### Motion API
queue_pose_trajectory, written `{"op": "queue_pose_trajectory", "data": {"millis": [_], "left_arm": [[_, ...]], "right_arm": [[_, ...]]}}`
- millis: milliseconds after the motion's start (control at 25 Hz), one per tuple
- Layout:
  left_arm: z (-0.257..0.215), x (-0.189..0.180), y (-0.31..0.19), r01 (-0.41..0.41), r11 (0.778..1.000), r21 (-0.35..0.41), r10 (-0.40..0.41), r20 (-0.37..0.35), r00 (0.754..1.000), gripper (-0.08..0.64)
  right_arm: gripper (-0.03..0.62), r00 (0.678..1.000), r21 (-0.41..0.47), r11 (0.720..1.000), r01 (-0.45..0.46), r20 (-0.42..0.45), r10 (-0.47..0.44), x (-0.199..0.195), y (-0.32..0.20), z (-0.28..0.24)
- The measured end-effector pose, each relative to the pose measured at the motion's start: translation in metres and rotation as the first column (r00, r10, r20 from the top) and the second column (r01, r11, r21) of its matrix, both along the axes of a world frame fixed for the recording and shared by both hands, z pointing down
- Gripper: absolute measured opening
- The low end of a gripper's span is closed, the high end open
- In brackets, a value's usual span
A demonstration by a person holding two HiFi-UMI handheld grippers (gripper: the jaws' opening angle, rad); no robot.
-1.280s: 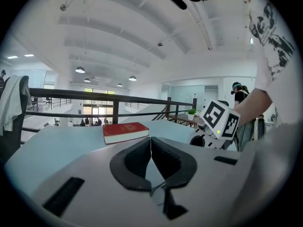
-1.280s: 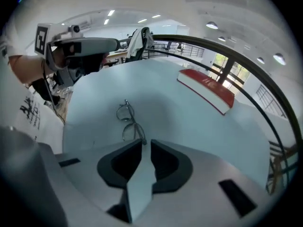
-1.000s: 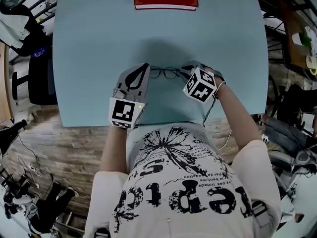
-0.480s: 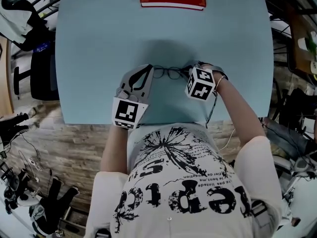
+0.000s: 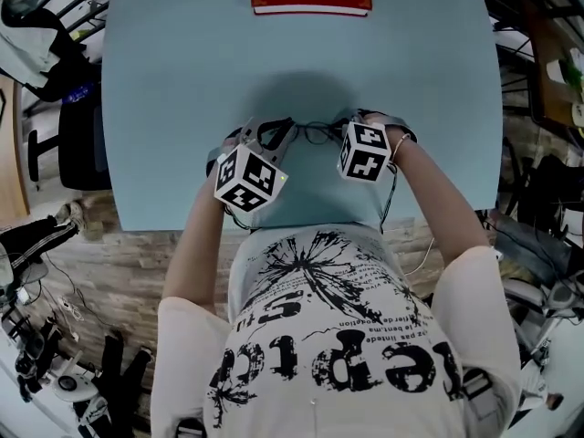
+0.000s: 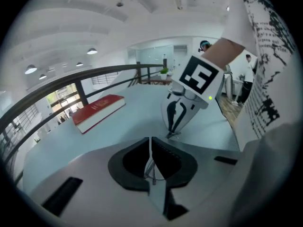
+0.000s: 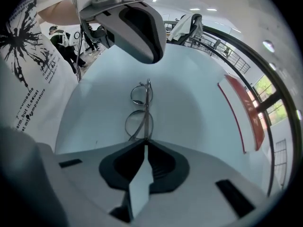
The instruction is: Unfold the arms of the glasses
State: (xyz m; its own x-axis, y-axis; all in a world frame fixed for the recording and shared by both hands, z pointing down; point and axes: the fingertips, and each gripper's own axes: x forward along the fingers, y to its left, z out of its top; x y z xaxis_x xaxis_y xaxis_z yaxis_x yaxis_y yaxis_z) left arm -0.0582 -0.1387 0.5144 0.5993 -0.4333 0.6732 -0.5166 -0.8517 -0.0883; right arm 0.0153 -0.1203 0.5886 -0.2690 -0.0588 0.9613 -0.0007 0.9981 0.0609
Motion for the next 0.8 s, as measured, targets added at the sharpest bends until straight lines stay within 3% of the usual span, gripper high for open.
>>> {"op": "queue_pose_trajectory", "data": {"millis": [120, 240, 360, 560, 800], "left_arm": [[0.014, 0.014, 0.011, -0.166, 0.985, -0.057, 0.171, 0.097, 0.981, 0.065], [0.027, 0.027, 0.025, -0.31, 0.942, -0.131, 0.327, 0.137, 0.935, 0.095], [0.037, 0.039, 0.03, -0.404, 0.9, -0.167, 0.431, 0.191, 0.882, 0.111], [0.05, 0.05, 0.027, -0.495, 0.853, -0.167, 0.522, 0.293, 0.801, 0.11], [0.058, 0.059, 0.023, -0.545, 0.829, -0.129, 0.554, 0.333, 0.763, 0.073]], "right_arm": [[0.035, 1.0, 0.004, 1.0, -0.007, -0.012, 0.007, 0.001, 0.001, -0.003], [0.035, 1.0, 0.009, 1.0, -0.011, -0.017, 0.011, 0.0, 0.002, -0.006], [0.035, 1.0, 0.007, 1.0, -0.006, -0.021, 0.006, 0.001, 0.004, -0.006], [0.035, 1.0, -0.011, 1.0, -0.006, -0.018, 0.006, -0.001, 0.007, -0.008], [0.035, 0.999, -0.047, 0.998, -0.032, -0.013, 0.032, 0.0, 0.009, -0.008]]}}
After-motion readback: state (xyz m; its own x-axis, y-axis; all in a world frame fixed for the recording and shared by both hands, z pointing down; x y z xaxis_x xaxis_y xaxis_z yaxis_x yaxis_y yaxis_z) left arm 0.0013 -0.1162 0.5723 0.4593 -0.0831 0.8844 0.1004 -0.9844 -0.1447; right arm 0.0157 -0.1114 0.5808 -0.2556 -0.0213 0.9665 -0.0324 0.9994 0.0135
